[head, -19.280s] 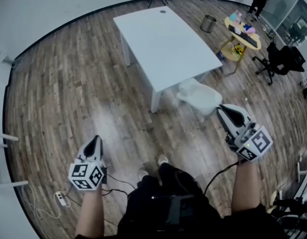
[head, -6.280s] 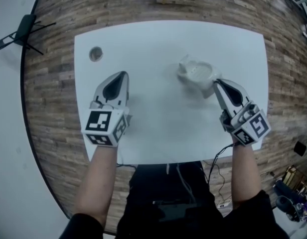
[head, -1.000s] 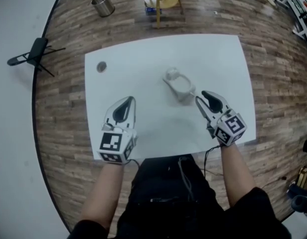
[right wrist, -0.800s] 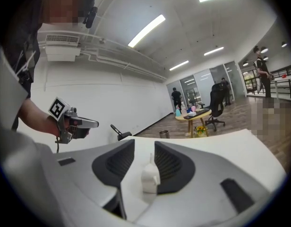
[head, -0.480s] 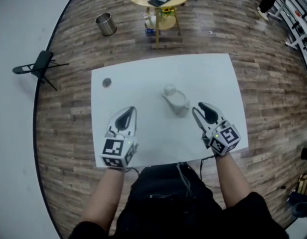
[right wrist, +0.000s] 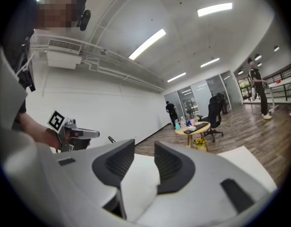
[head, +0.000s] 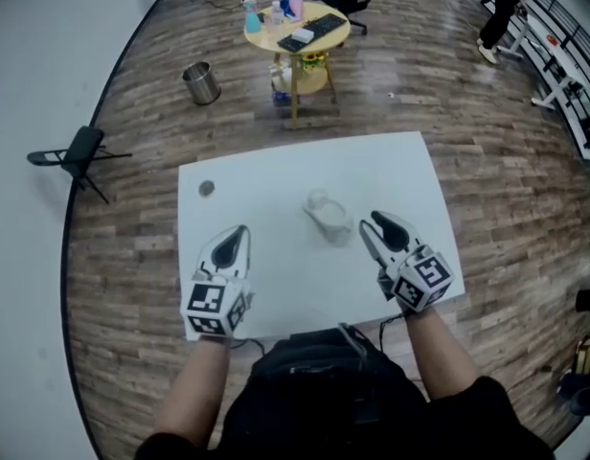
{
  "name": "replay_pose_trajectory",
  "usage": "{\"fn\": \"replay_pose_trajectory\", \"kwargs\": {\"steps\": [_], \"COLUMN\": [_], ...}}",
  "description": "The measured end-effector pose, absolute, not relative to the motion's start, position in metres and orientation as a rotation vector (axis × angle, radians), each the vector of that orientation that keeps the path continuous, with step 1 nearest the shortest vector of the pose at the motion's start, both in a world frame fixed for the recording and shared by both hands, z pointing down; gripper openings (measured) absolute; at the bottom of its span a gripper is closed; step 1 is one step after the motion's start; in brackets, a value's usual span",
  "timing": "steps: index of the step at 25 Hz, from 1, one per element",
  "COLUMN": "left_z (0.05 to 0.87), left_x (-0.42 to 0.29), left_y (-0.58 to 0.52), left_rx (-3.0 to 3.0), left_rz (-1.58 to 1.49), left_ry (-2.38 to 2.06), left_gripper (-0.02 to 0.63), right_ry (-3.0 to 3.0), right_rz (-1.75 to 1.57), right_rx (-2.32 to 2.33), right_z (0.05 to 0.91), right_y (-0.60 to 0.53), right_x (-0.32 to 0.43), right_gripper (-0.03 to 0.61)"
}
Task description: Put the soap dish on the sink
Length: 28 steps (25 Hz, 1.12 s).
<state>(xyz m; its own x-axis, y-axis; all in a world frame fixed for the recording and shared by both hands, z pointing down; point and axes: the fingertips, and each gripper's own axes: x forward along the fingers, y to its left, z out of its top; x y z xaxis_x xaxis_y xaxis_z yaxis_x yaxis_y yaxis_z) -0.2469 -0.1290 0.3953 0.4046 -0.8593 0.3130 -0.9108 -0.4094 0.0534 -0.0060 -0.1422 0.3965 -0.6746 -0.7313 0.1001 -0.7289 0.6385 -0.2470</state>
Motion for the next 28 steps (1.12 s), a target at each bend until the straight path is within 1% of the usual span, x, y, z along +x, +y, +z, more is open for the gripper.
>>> {"fn": "replay_pose_trajectory", "kwargs": {"steps": [4, 14, 21, 25, 28], "left_z": [0.383, 0.362, 0.373, 0.379, 0.374], "left_x": [-0.255, -0.275, -0.289, -0.289, -0.289], "left_y": [-0.124, -0.107, -0.095, -0.085, -0.083], "left_rx": [2.449, 2.461, 2.426, 2.433, 2.448], "left_rz": [0.300, 0.247, 0.249, 0.273, 0.270], "left_ry": [-1.584, -1.608, -1.626, -1.607, -1.609], "left_gripper": [-0.011, -0.011, -0.011, -0.011, -0.011], "right_ry": [2.864, 2.847, 2.860, 2.899, 2.868], "right_rz": [-0.331, -0.235, -0.219, -0.230, -0.232], "right_rx": [-1.278, -1.285, -1.290, -1.290, -1.316], "right_z": [0.378, 0.328, 0.326, 0.342, 0.341], "right_y": [-0.135, -0.126, -0.124, -0.113, -0.106], "right_x": [-0.005, -0.006, -0.006, -0.002, 0.004], "right_gripper": [0.143, 0.143, 0.143, 0.142, 0.133]}}
